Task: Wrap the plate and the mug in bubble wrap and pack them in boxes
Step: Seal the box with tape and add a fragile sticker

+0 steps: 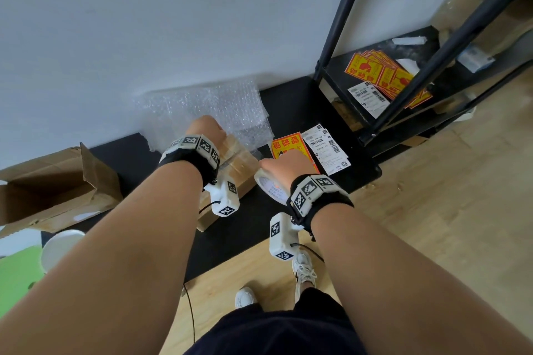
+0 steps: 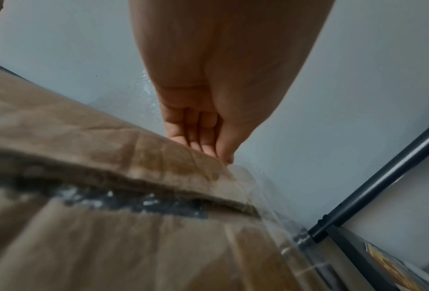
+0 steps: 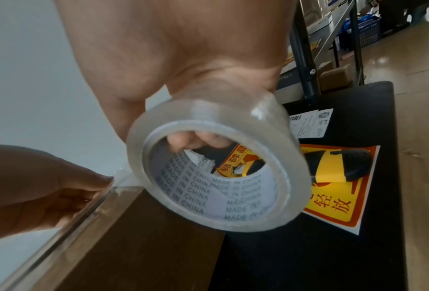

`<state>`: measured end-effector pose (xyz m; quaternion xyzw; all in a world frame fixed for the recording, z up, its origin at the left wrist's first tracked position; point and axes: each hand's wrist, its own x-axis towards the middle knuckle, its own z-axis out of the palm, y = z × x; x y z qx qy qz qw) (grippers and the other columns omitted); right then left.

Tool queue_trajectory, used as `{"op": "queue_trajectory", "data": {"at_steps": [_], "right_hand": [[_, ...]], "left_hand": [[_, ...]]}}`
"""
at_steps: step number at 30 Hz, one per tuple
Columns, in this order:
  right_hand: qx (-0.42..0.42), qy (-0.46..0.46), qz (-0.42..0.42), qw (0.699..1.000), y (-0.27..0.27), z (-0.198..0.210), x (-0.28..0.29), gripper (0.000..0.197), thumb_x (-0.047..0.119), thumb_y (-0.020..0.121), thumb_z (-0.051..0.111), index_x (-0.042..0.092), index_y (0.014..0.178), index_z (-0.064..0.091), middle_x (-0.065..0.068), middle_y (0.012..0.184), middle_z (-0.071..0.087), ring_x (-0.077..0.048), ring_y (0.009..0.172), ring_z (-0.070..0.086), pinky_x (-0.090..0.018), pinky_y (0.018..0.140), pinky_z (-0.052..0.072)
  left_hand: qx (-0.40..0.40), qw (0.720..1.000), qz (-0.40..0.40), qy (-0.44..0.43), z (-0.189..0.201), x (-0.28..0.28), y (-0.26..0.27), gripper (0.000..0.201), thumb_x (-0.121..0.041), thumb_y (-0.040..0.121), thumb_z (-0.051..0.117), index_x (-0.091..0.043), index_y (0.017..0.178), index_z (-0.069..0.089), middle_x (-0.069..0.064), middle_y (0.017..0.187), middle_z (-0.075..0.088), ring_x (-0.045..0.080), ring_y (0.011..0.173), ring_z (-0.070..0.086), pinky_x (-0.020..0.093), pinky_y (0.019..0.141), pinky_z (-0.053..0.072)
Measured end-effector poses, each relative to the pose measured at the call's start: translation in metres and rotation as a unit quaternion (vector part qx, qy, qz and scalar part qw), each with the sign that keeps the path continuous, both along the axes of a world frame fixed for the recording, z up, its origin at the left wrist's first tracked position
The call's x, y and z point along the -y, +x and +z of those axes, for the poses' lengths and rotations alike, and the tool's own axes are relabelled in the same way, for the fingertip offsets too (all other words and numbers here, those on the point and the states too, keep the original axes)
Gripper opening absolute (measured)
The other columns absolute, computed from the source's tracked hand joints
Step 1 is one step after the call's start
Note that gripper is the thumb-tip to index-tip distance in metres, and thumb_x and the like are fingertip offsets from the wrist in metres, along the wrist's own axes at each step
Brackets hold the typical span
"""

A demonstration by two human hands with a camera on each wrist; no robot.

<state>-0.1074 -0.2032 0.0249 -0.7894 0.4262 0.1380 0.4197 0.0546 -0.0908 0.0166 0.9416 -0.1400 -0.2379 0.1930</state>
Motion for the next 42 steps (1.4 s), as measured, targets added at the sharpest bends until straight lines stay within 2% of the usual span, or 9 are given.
{"op": "queue_trajectory", "data": {"at_steps": [6,11,15,20,26,29,32,38,42], "right_hand": [[0.0,-0.006,0.002,1.0,0.002,-0.006,0.001,0.031,0.038,0.079,0.061,0.013,0.068,0.045,-0.002,0.06,0.043,-0.019,0.054,0.047,-0.03,0.055,0.036],[-0.004,-0.013,0.005,1.0,0.005,-0.01,0.0,0.033,0.04,0.082,0.06,0.012,0.068,0.048,-0.002,0.062,0.045,-0.017,0.055,0.049,-0.03,0.056,0.038],[0.003,-0.016,0.017,1.0,0.005,-0.014,0.001,0.037,0.043,0.082,0.06,0.011,0.067,0.05,-0.002,0.061,0.045,-0.017,0.055,0.048,-0.032,0.055,0.038],[0.005,-0.018,0.014,1.0,0.002,-0.009,0.0,0.038,0.044,0.08,0.062,0.014,0.064,0.045,0.0,0.057,0.038,-0.016,0.052,0.041,-0.028,0.052,0.034],[0.067,-0.041,0.106,0.991,0.01,0.005,0.01,0.019,0.028,0.092,0.054,0.01,0.088,0.058,-0.007,0.081,0.056,-0.027,0.083,0.056,-0.03,0.065,0.036],[0.064,-0.063,0.173,0.981,0.016,0.008,0.017,0.028,0.03,0.088,0.056,0.015,0.066,0.049,-0.003,0.066,0.049,-0.022,0.069,0.05,-0.03,0.057,0.033],[0.058,-0.081,0.2,0.975,0.026,0.006,0.02,0.029,0.031,0.088,0.055,0.015,0.064,0.05,-0.003,0.063,0.049,-0.02,0.063,0.049,-0.03,0.053,0.032],[0.0,-0.115,0.267,0.957,0.029,-0.019,0.024,0.032,0.034,0.095,0.047,0.008,0.103,0.063,-0.011,0.098,0.064,-0.029,0.093,0.062,-0.04,0.085,0.051],[0.026,-0.133,0.292,0.947,0.036,-0.031,0.021,0.033,0.035,0.098,0.042,0.008,0.102,0.061,-0.012,0.099,0.065,-0.03,0.093,0.061,-0.039,0.083,0.049]], "left_hand": [[-0.006,1.0,-0.013,0.0,-0.007,-0.008,-0.001,0.022,-0.015,0.094,0.057,-0.006,0.106,0.072,0.01,0.106,0.071,0.027,0.097,0.066,0.037,0.089,0.054],[0.071,0.995,0.04,-0.056,-0.004,-0.004,-0.01,0.021,-0.001,0.089,0.05,-0.013,0.1,0.063,0.004,0.1,0.062,0.021,0.086,0.056,0.031,0.074,0.045],[0.072,0.994,0.012,-0.077,-0.001,-0.003,-0.027,0.016,-0.017,0.085,0.058,-0.016,0.098,0.067,0.0,0.094,0.066,0.016,0.084,0.06,0.029,0.072,0.05],[0.083,0.992,-0.012,-0.09,-0.007,-0.011,-0.042,0.022,-0.026,0.086,0.064,-0.016,0.104,0.057,-0.001,0.098,0.058,0.013,0.083,0.054,0.024,0.067,0.038],[0.106,0.988,0.094,-0.067,-0.014,-0.025,-0.055,0.022,-0.026,0.091,0.054,-0.012,0.108,0.051,0.009,0.1,0.06,0.024,0.084,0.054,0.032,0.069,0.044],[0.11,0.981,0.148,-0.056,-0.017,-0.03,-0.062,0.023,-0.03,0.093,0.054,-0.012,0.108,0.05,0.01,0.101,0.061,0.025,0.086,0.05,0.032,0.069,0.039],[0.107,0.977,0.179,-0.051,-0.018,-0.03,-0.066,0.024,-0.032,0.093,0.054,-0.014,0.108,0.049,0.009,0.1,0.06,0.027,0.09,0.053,0.032,0.068,0.038],[0.114,0.969,0.213,-0.047,-0.019,-0.029,-0.072,0.019,-0.032,0.091,0.057,-0.016,0.095,0.048,0.007,0.097,0.06,0.026,0.087,0.054,0.032,0.069,0.039],[0.111,0.961,0.252,-0.041,-0.022,-0.032,-0.074,0.019,-0.032,0.089,0.058,-0.019,0.093,0.046,0.007,0.097,0.059,0.027,0.086,0.054,0.032,0.069,0.039]]}}
